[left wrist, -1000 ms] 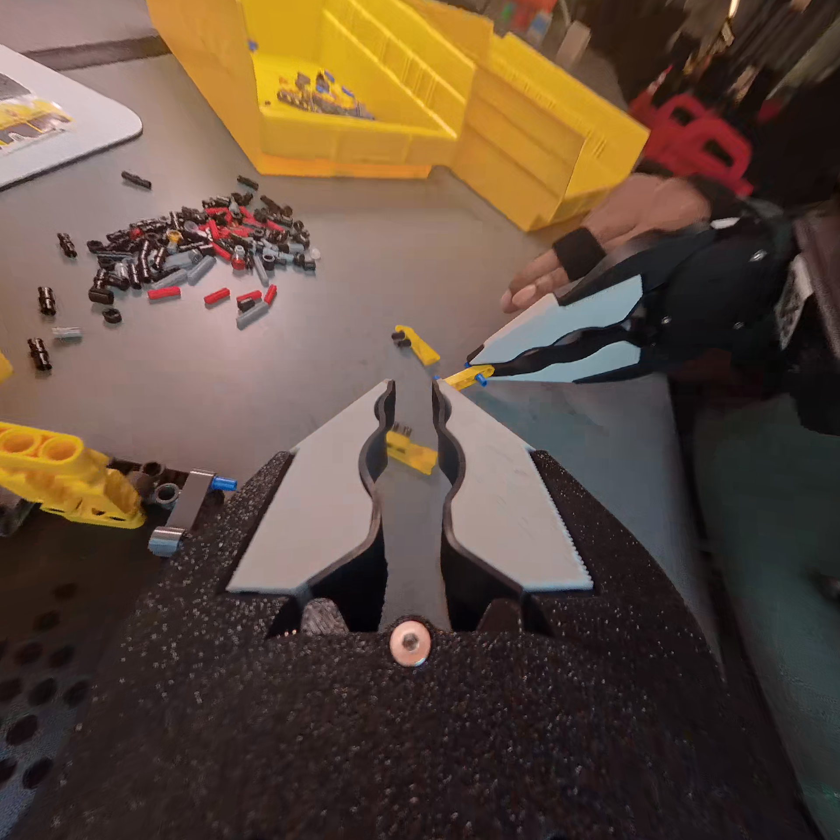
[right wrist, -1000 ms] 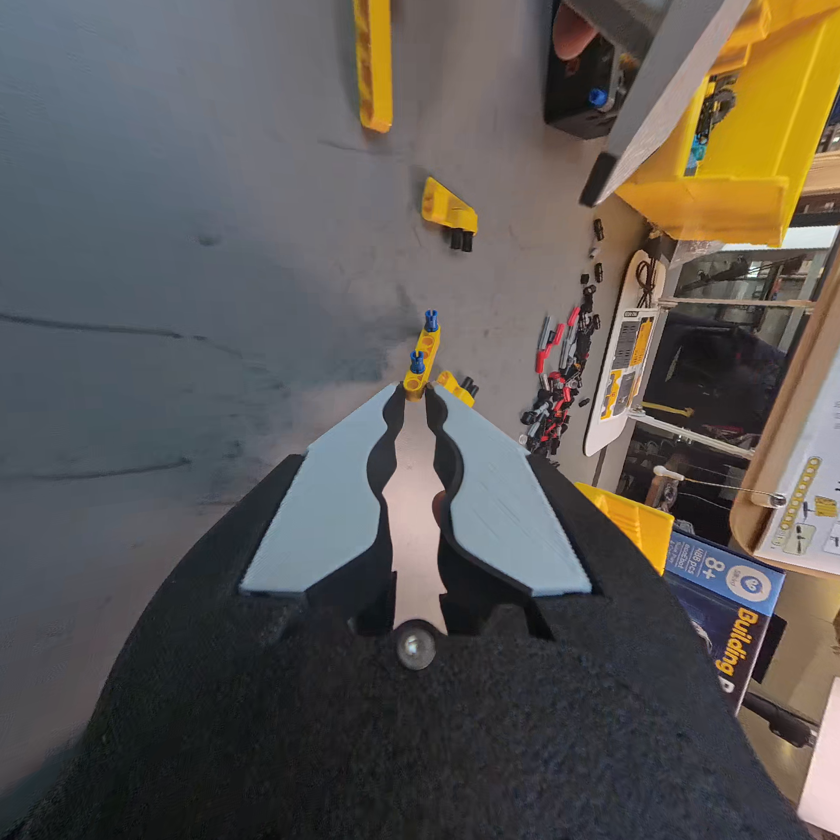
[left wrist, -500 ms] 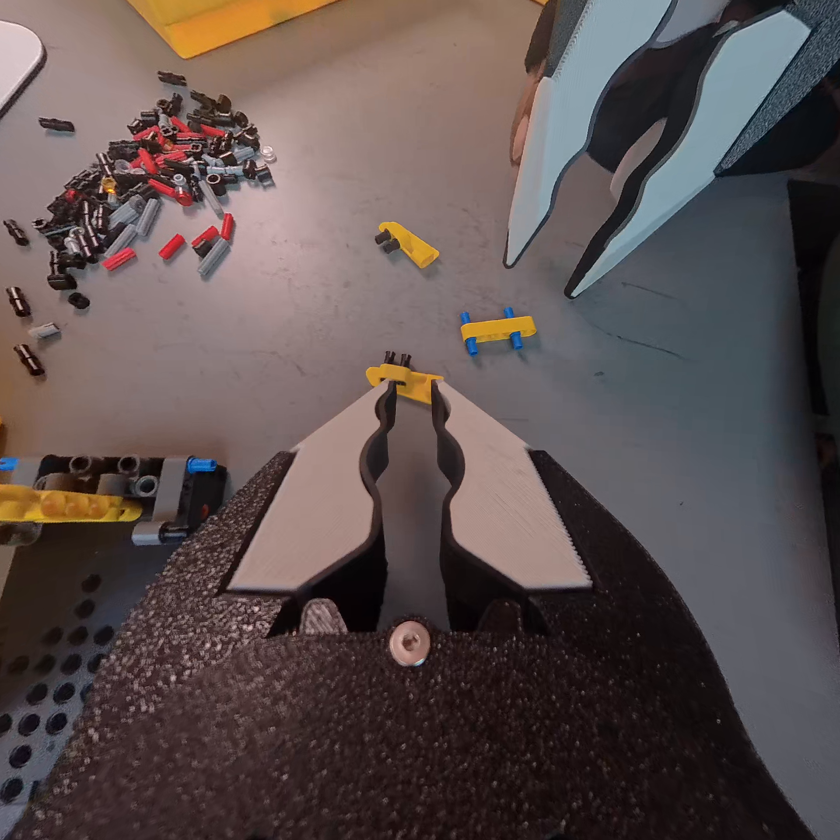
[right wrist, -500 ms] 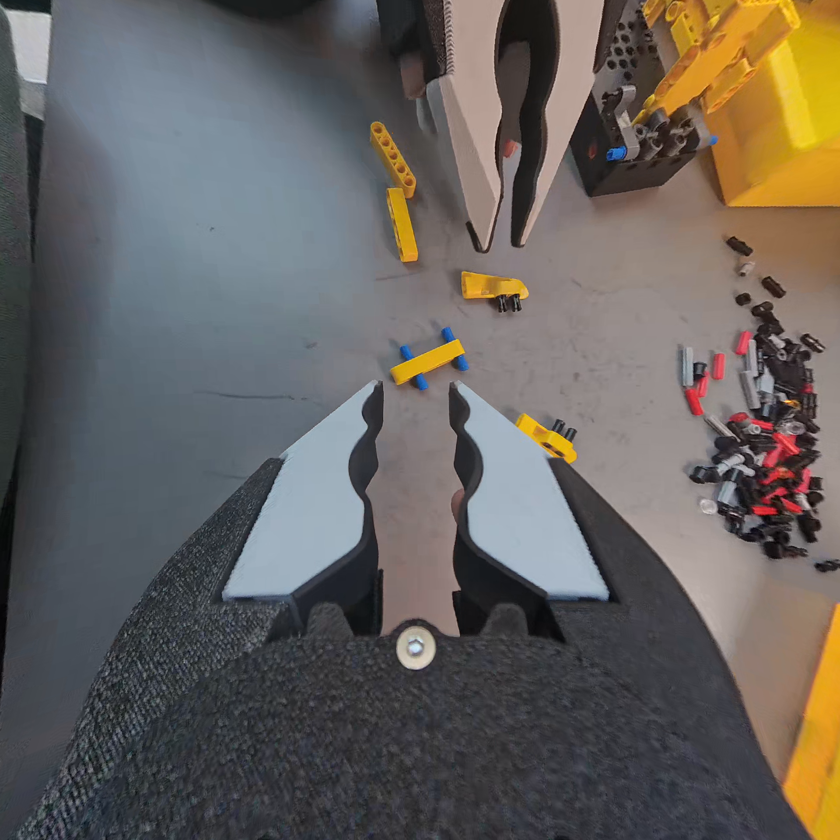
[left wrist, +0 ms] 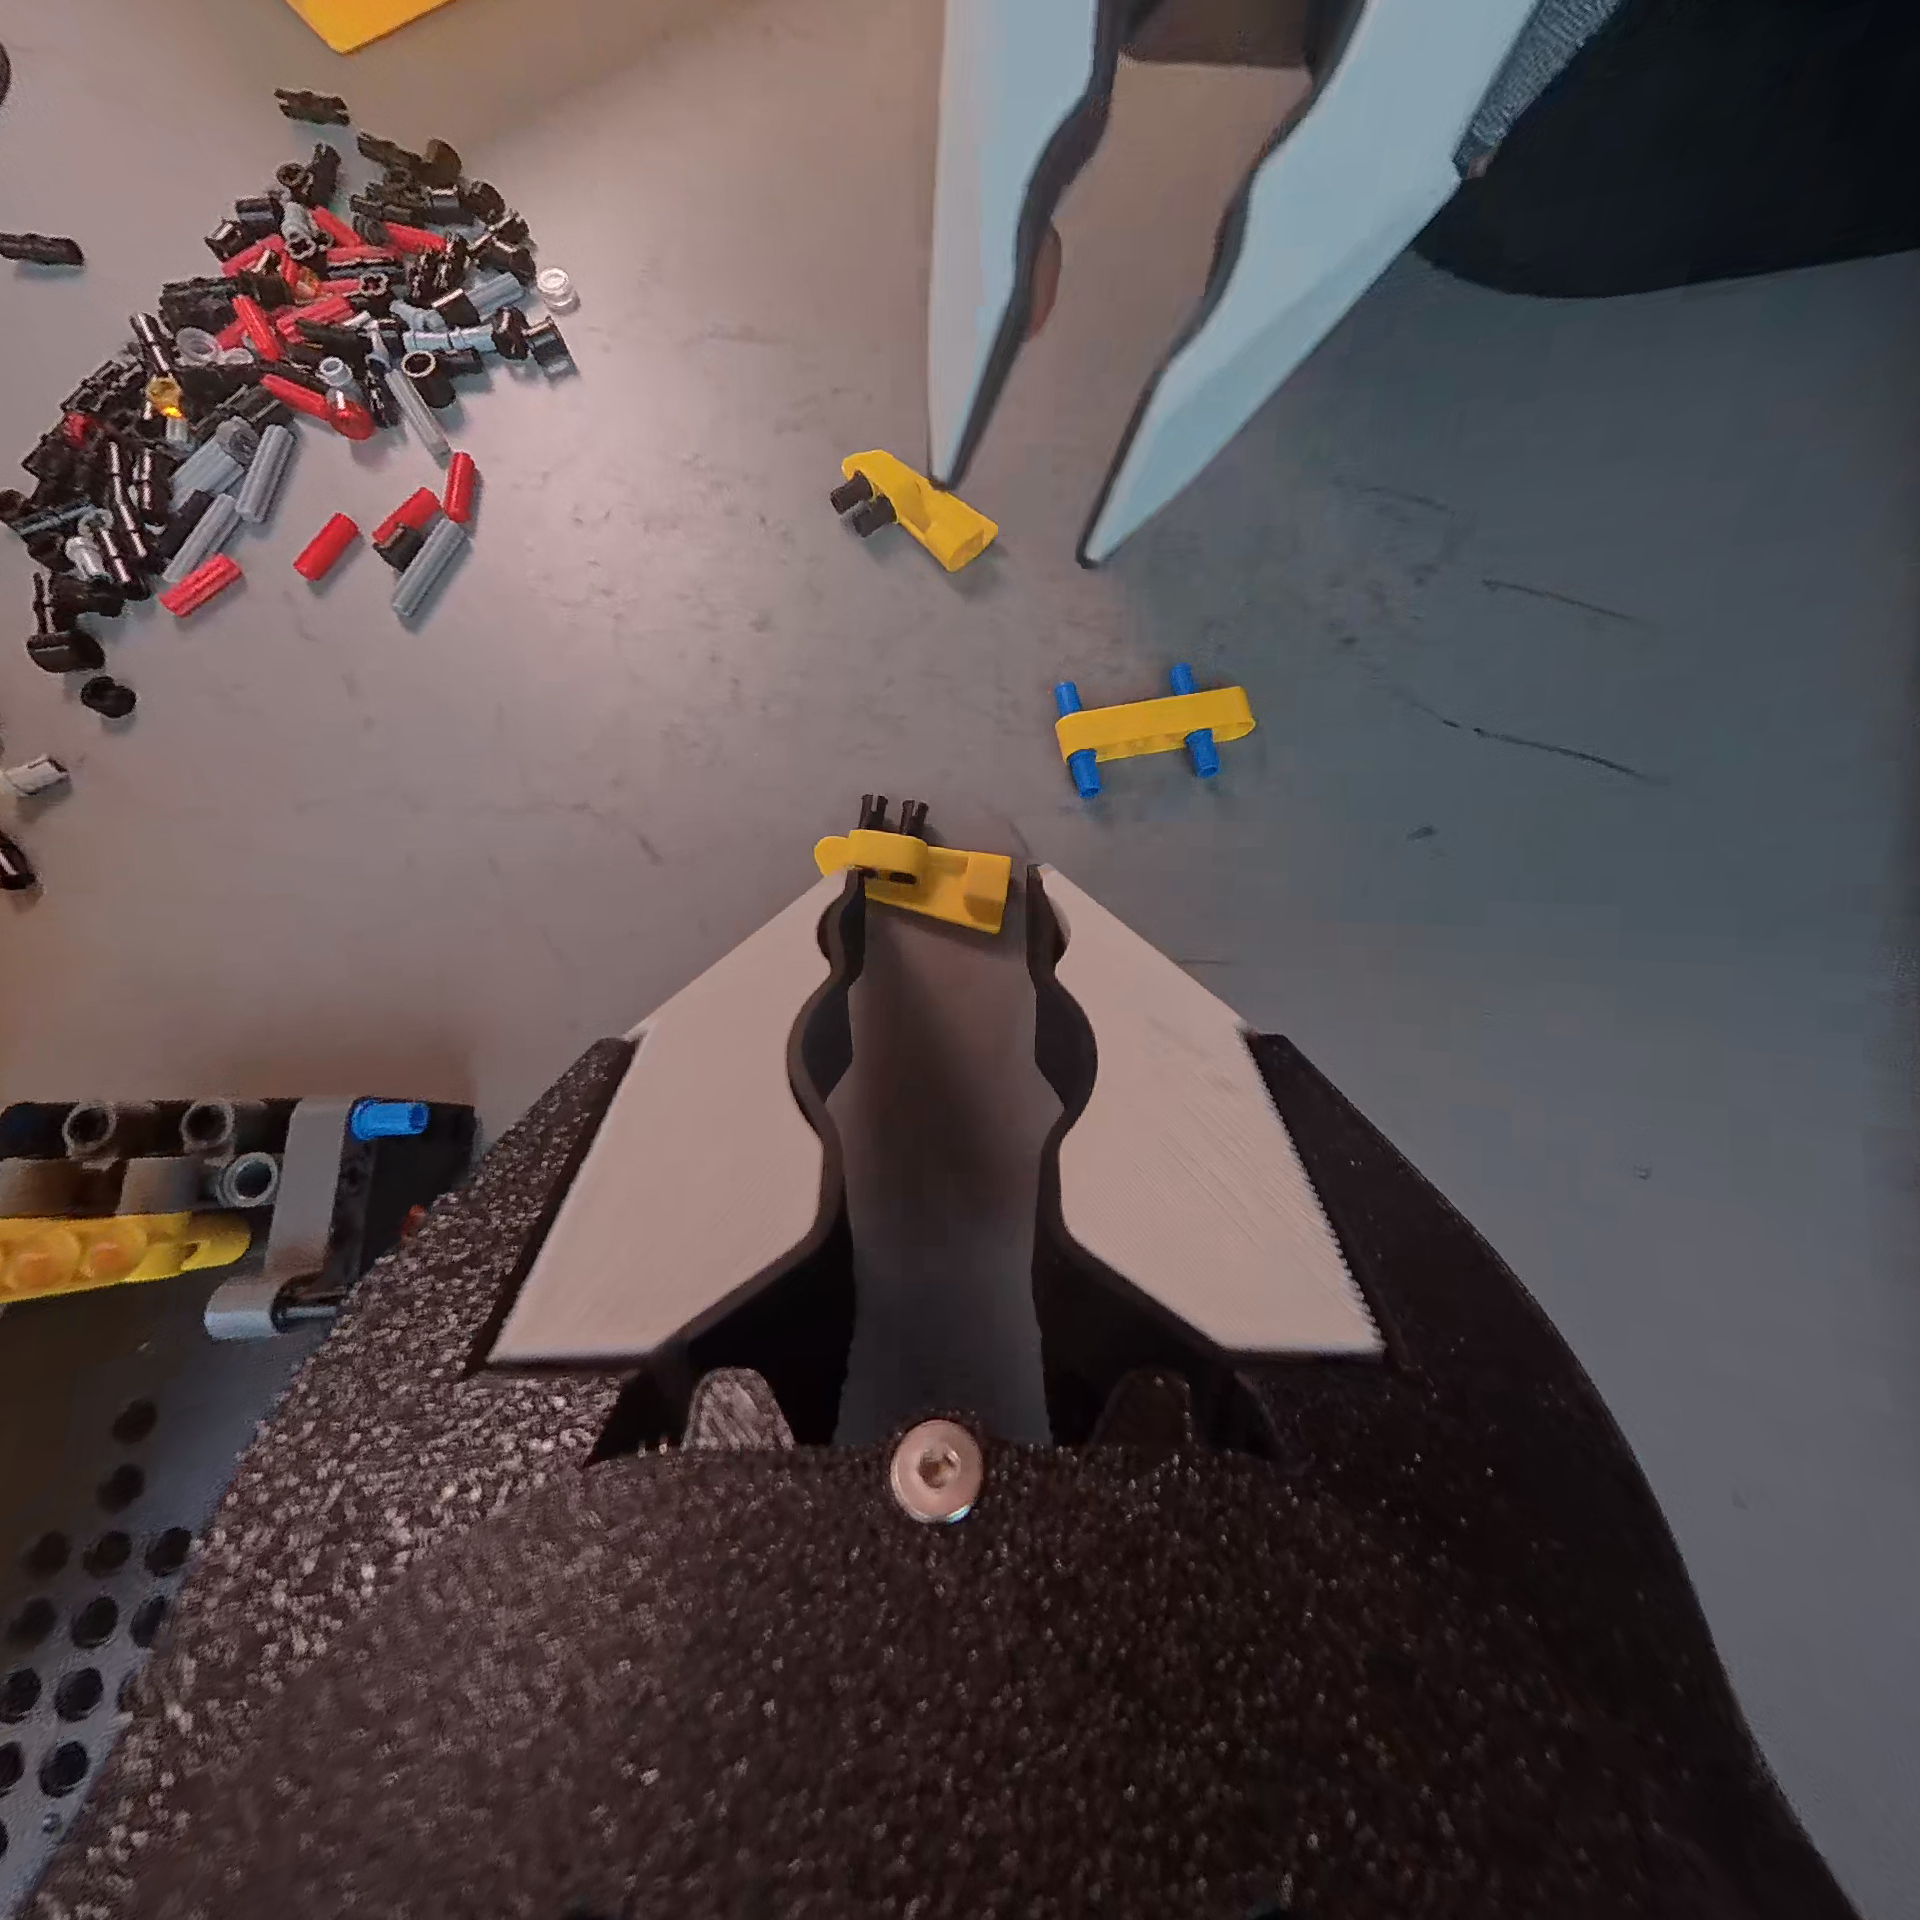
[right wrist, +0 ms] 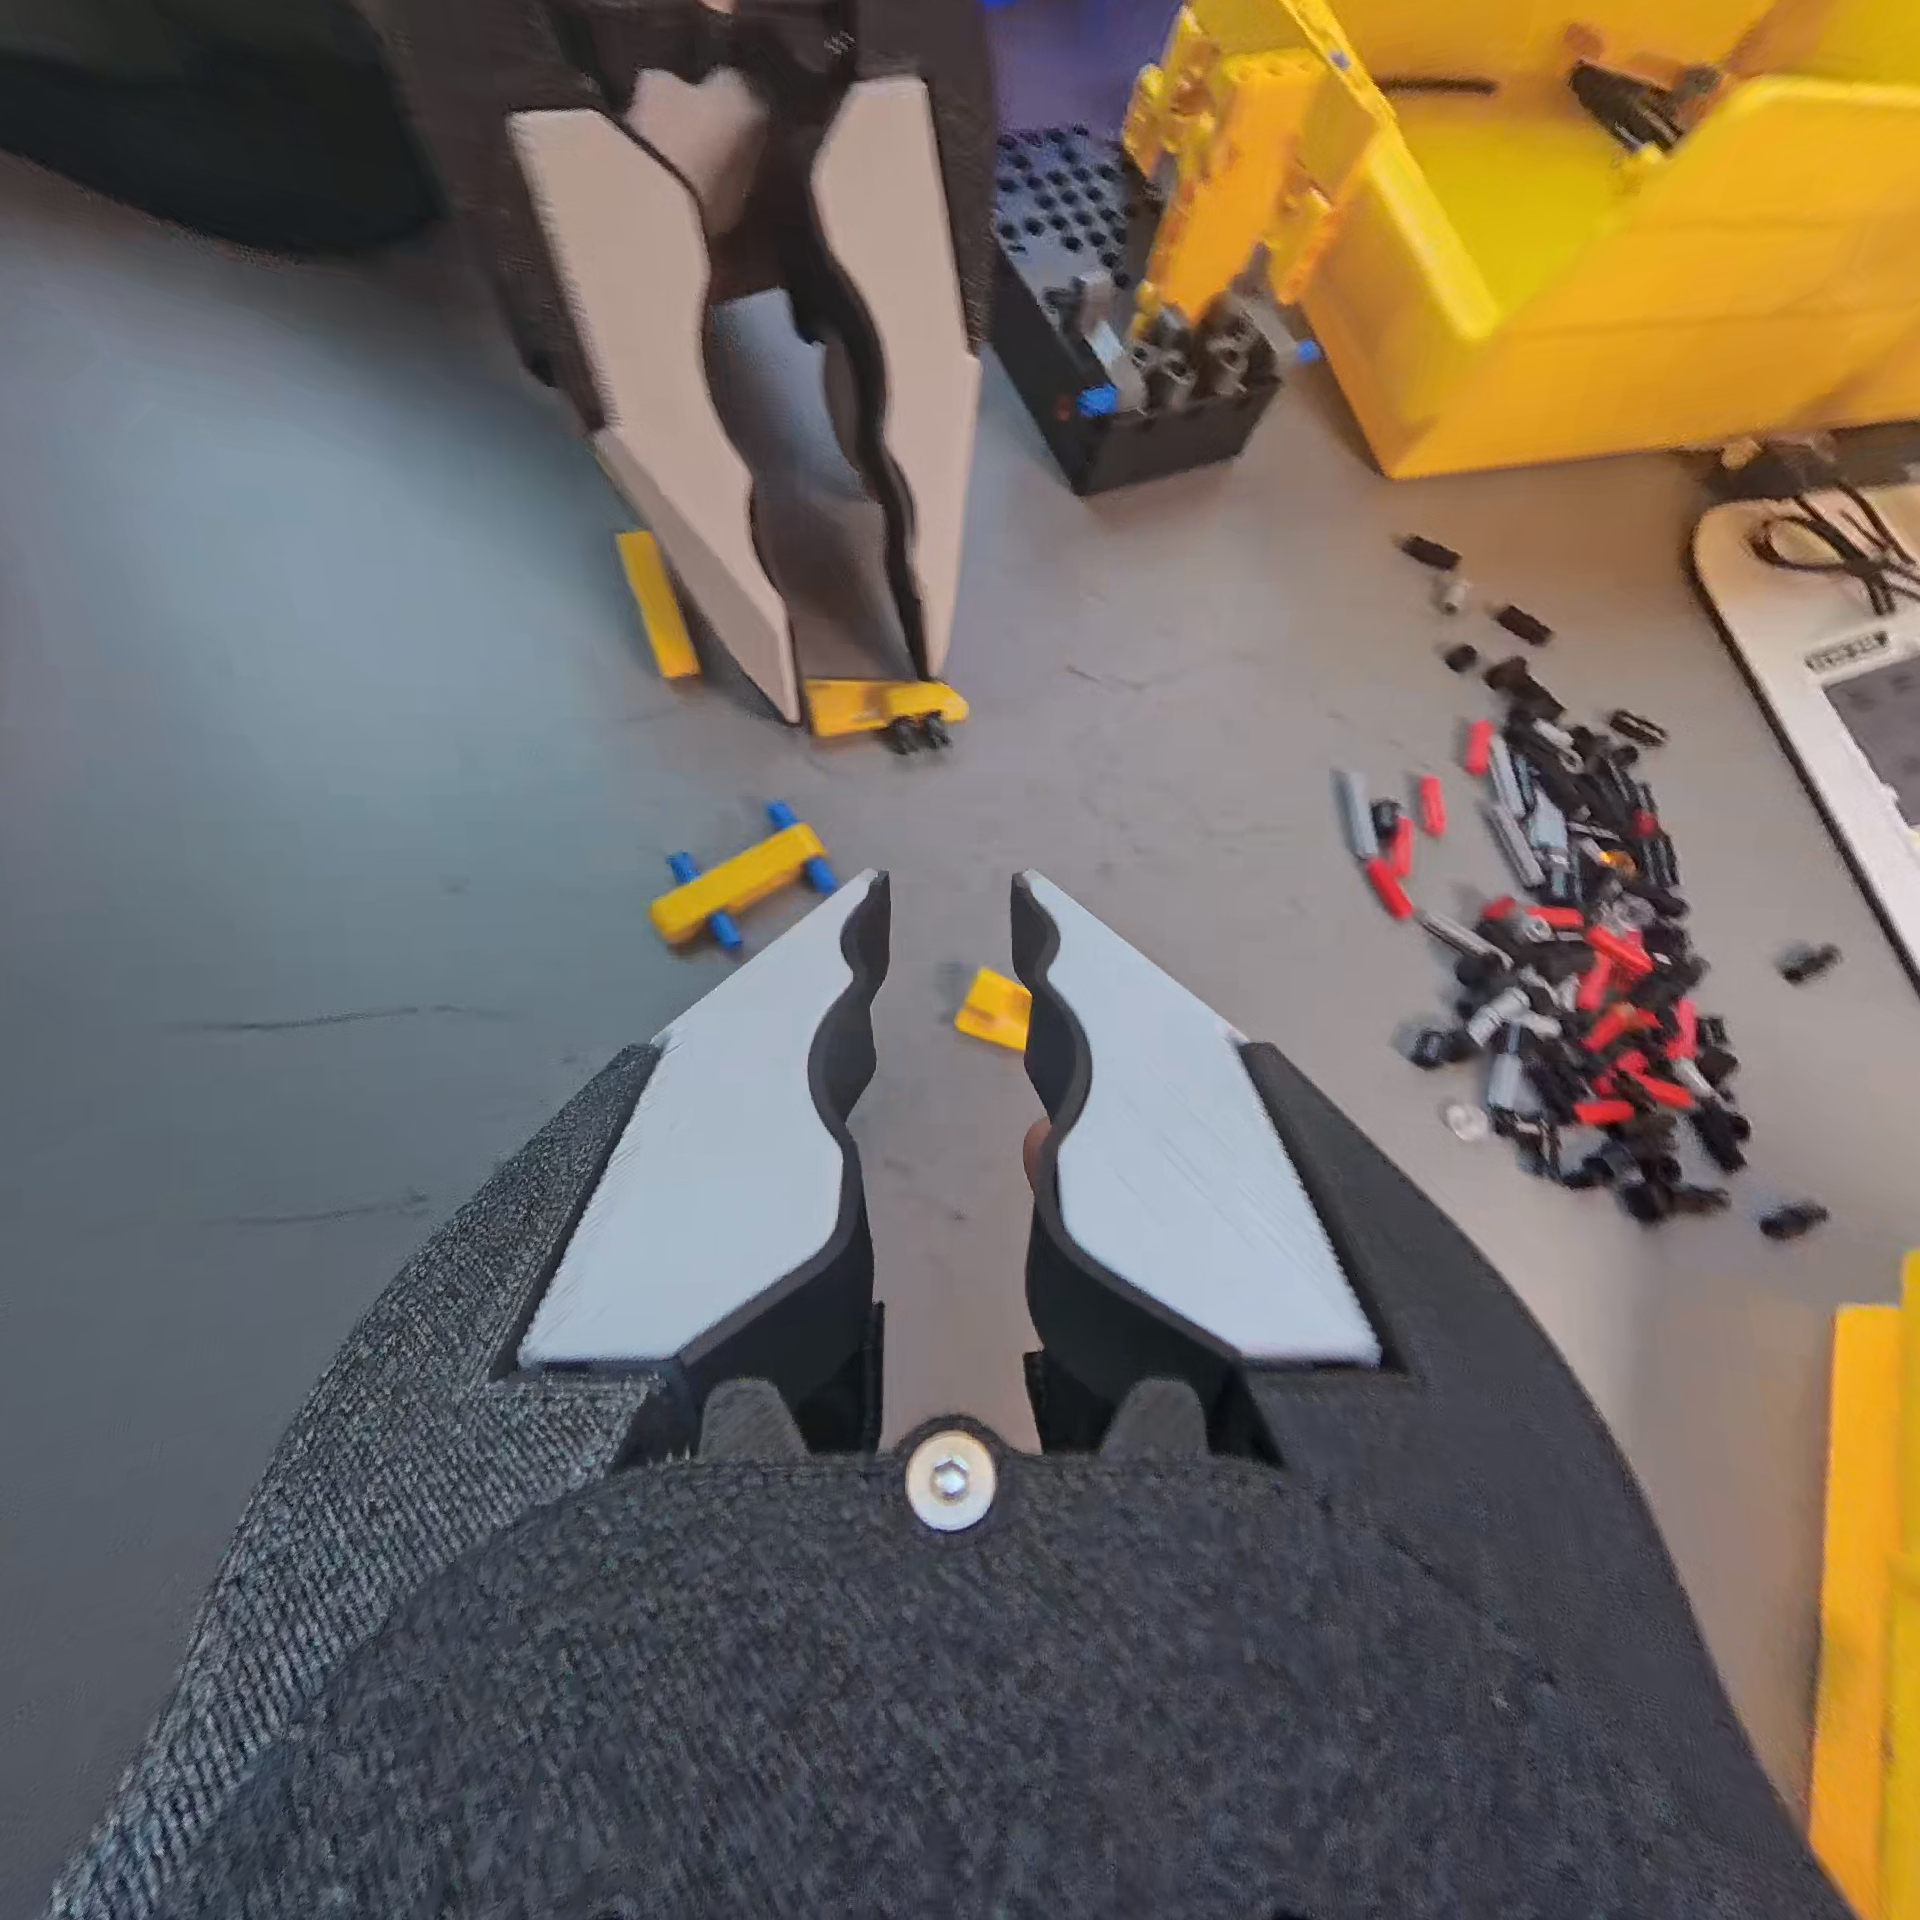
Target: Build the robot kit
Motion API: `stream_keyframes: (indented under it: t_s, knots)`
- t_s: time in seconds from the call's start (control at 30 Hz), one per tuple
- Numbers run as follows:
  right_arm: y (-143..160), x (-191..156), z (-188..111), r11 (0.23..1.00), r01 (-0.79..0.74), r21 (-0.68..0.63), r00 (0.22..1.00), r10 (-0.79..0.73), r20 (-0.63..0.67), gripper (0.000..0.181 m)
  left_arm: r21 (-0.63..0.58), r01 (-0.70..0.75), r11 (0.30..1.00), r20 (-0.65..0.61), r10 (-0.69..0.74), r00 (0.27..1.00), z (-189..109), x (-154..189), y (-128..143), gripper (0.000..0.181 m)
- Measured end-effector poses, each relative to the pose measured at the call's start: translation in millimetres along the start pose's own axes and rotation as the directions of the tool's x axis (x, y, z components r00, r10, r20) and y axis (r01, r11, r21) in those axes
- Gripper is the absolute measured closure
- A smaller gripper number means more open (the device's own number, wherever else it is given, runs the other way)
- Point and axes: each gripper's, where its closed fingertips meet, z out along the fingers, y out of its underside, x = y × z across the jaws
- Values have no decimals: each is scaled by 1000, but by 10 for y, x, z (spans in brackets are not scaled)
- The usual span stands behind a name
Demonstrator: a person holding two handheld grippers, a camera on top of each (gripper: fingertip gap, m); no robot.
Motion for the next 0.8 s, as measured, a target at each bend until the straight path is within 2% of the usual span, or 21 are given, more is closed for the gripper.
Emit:
stream_keyframes:
  t_s: [0.1, 0.2, 0.33, 0.43, 0.5, 0.6, 0.67, 0.8]
  knots:
    - [174, 221, -41, 998, -62, -23, 996, 60, -71, 156, -10, -16, 1000, 26, 16, 1000, 32, -54, -10, 161]
    - [235, 330, -91, 997, -72, -25, 991, 69, -118, 156, -14, -13, 1000, 72, 14, 997, 52, -176, -25, 161]
    - [166, 311, -109, 998, -61, 18, 992, 63, -112, 156, -19, -36, 999, 212, 39, 977, 41, -454, -45, 164]
    - [94, 152, -98, 999, -6, 53, 999, 9, -53, 155, 43, -30, 999, 242, 19, 970, -54, -517, -132, 163]
    - [75, 39, -79, 998, 26, 56, 1000, -25, -16, 154, 89, -11, 996, 212, -8, 977, -145, -483, -194, 162]
    - [51, -95, -48, 997, 52, 62, 998, -54, 34, 151, 121, -25, 992, 94, 14, 995, -317, -289, -218, 161]
    - [31, -155, -28, 996, 52, 70, 997, -56, 59, 151, 95, -42, 995, -5, 43, 999, -424, -121, -129, 159]
    - [19, -205, 35, 997, 49, 66, 996, -54, 75, 151, 27, -92, 995, -89, 94, 992, -521, 64, 59, 160]
